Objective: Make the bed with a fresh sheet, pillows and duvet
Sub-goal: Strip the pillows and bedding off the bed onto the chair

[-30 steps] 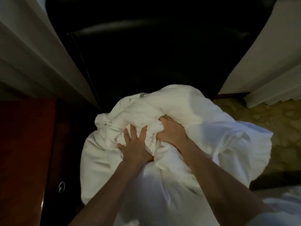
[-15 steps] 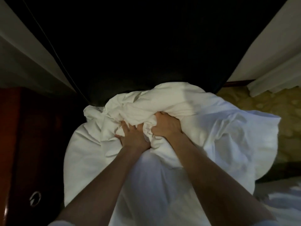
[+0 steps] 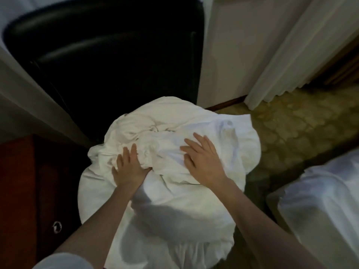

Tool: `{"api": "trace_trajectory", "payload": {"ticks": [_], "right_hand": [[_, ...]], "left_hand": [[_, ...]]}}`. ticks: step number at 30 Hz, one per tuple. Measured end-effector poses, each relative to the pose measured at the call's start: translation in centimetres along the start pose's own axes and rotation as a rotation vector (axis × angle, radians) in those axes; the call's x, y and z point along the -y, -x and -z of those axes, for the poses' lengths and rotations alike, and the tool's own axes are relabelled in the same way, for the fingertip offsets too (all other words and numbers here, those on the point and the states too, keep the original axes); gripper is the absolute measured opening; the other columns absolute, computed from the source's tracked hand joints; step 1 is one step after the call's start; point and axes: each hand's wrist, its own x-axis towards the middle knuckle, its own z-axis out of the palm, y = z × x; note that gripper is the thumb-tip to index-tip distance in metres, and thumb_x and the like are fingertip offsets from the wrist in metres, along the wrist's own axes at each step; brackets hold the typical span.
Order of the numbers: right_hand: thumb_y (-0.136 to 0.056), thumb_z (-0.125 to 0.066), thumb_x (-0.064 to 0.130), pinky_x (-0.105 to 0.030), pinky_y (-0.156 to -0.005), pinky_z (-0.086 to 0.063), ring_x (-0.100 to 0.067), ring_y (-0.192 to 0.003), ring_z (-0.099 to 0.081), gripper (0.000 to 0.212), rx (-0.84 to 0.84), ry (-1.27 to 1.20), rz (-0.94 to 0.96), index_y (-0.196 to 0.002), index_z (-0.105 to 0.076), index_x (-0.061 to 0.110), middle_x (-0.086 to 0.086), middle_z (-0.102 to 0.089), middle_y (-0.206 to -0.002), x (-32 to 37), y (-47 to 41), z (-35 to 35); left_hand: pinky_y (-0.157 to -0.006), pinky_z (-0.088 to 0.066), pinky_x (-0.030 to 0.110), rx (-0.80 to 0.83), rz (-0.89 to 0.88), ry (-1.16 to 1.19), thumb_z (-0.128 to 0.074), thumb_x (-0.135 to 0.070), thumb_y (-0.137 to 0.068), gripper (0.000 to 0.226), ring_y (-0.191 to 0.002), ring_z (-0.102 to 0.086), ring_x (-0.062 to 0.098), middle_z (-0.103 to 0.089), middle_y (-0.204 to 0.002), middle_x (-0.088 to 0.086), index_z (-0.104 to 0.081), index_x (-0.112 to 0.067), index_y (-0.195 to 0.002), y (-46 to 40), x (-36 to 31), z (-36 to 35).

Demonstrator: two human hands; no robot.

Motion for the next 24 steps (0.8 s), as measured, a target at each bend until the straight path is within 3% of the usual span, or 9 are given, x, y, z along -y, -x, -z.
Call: {"api": "trace_trajectory", "payload": {"ticks": [2,4,6,8,10,13,17,21,24], "right_hand": [[-0.098,-0.022,0.037,-0.032,-0.119,0.007,-0.018,-0.146,-0.018,0.049,0.015,-0.010,-0.093,-0.136,-0.051,0.027,0.008,-0.038,-0.151,-0.7,3.5,1.4],[-0.100,-0.025,0.037,-0.030,-0.115,0.014,-0.016,-0.148,-0.007,0.047,0.005,-0.010,-0.143,-0.146,-0.035,0.031,0.011,-0.023,-0.157,-1.5,6.2,1.9],[-0.099,-0.036,0.032,-0.038,-0.119,0.002,-0.022,-0.147,-0.014,0.048,0.020,-0.058,-0.221,-0.146,-0.036,0.028,0.005,-0.029,-0.155,-1.8,10.3,2.5],[-0.090,-0.044,0.032,-0.057,-0.109,-0.033,-0.035,-0.134,-0.042,0.044,0.010,-0.110,-0.298,-0.128,-0.061,0.018,-0.006,-0.058,-0.133,-2.5,15.2,2.6],[-0.089,-0.047,0.032,-0.054,-0.103,-0.042,-0.036,-0.128,-0.049,0.037,0.043,-0.114,-0.438,-0.114,-0.069,0.016,-0.008,-0.065,-0.122,-3.2,20.7,2.9],[-0.098,-0.046,0.029,-0.031,-0.117,-0.013,-0.020,-0.143,-0.025,0.038,0.107,-0.153,-0.707,-0.134,-0.054,0.019,0.001,-0.049,-0.143,-3.8,30.2,3.4],[-0.099,-0.046,0.031,-0.035,-0.115,-0.022,-0.019,-0.145,-0.020,0.040,-0.016,-0.362,-1.055,-0.139,-0.047,0.022,0.002,-0.044,-0.146,-2.4,42.9,3.5],[-0.099,-0.045,0.031,-0.026,-0.097,-0.041,-0.015,-0.118,-0.052,0.038,-0.189,-0.548,-1.376,-0.135,-0.051,0.022,-0.001,-0.052,-0.136,1.3,53.8,2.7],[-0.100,-0.045,0.031,-0.021,-0.089,-0.040,-0.013,-0.118,-0.051,0.035,-0.368,-0.688,-1.548,-0.133,-0.053,0.023,0.002,-0.053,-0.133,4.6,60.2,1.8]], "left_hand": [[-0.112,-0.022,0.049,-0.048,-0.042,-0.013,-0.056,-0.057,-0.086,0.085,-0.143,-0.017,0.032,-0.012,-0.159,0.006,-0.013,-0.023,-0.151,1.8,0.0,0.3],[-0.102,-0.036,0.052,-0.186,-0.172,0.061,-0.063,-0.031,-0.087,0.055,-0.125,-0.043,0.041,-0.047,-0.134,0.020,-0.045,-0.005,-0.131,2.9,-0.4,0.4],[-0.088,-0.044,0.053,-0.289,-0.311,0.150,-0.063,-0.008,-0.081,0.028,-0.102,-0.056,0.045,-0.059,-0.104,0.028,-0.057,0.006,-0.104,4.9,-2.6,0.8],[-0.088,-0.046,0.050,-0.322,-0.460,0.214,-0.056,-0.006,-0.082,0.025,-0.099,-0.057,0.043,-0.062,-0.102,0.028,-0.061,0.008,-0.102,8.0,-6.4,1.3],[-0.094,-0.044,0.046,-0.324,-0.685,0.244,-0.049,-0.011,-0.083,0.036,-0.104,-0.058,0.041,-0.063,-0.111,0.025,-0.063,0.006,-0.111,12.2,-10.9,1.1],[-0.102,-0.035,0.032,-0.102,-0.893,0.327,-0.049,-0.013,-0.094,0.033,-0.116,-0.052,0.032,-0.060,-0.125,0.015,-0.059,-0.003,-0.123,19.5,-16.2,-1.0],[-0.097,-0.035,0.024,0.206,-1.120,0.285,-0.050,-0.014,-0.097,0.031,-0.116,-0.053,0.022,-0.060,-0.125,0.007,-0.059,-0.011,-0.126,29.8,-19.7,-5.6],[-0.097,-0.042,0.029,0.518,-1.273,0.088,-0.053,-0.015,-0.095,0.029,-0.112,-0.057,0.021,-0.062,-0.123,0.006,-0.061,-0.011,-0.123,39.0,-19.8,-10.7],[-0.097,-0.045,0.029,0.719,-1.337,-0.069,-0.053,-0.020,-0.096,0.029,-0.110,-0.058,0.014,-0.062,-0.121,0.002,-0.059,-0.015,-0.124,44.7,-18.9,-13.9]]}}
